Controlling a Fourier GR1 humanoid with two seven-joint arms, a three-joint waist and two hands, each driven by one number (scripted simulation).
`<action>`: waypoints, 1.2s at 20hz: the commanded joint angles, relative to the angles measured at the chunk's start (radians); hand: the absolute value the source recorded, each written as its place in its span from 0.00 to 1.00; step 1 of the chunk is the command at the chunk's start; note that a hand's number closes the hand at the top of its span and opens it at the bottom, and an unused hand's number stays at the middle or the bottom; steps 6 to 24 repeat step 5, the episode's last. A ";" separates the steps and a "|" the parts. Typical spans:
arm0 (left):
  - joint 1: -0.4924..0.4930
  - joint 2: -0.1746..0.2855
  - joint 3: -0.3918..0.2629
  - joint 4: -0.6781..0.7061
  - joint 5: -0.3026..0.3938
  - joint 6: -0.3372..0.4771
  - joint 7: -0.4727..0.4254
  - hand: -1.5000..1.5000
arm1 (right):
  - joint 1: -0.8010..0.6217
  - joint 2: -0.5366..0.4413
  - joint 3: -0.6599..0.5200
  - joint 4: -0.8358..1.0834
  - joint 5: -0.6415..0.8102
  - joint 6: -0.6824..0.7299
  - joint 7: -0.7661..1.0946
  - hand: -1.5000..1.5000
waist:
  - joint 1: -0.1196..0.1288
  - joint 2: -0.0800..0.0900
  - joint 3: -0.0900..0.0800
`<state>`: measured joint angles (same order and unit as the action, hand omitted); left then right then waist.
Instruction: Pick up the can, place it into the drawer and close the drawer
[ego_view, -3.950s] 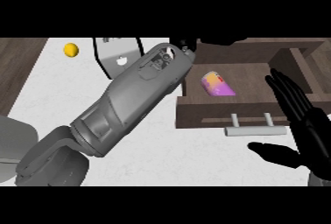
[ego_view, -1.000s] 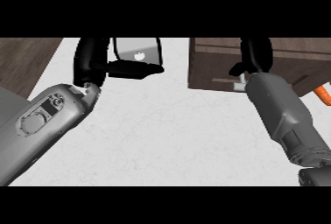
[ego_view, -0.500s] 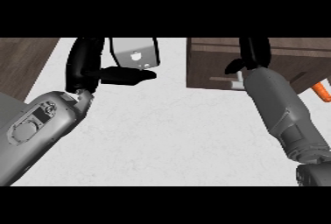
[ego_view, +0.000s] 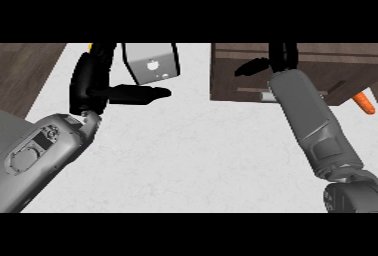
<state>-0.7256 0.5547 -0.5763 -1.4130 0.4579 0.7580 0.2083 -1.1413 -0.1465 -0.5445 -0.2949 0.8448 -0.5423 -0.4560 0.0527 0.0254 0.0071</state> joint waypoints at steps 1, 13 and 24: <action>0.031 0.008 0.025 -0.014 0.007 -0.004 0.000 0.00 | -0.064 0.051 -0.114 -0.032 -0.152 0.059 -0.019 0.00 | -0.001 -0.014 -0.005; 0.039 0.032 0.032 -0.058 -0.012 -0.008 0.043 0.00 | -0.091 0.017 -0.129 -0.014 -0.176 0.098 -0.017 0.00 | -0.003 -0.014 -0.005; 0.039 0.032 0.032 -0.058 -0.012 -0.008 0.043 0.00 | -0.091 0.017 -0.129 -0.014 -0.176 0.098 -0.017 0.00 | -0.003 -0.014 -0.005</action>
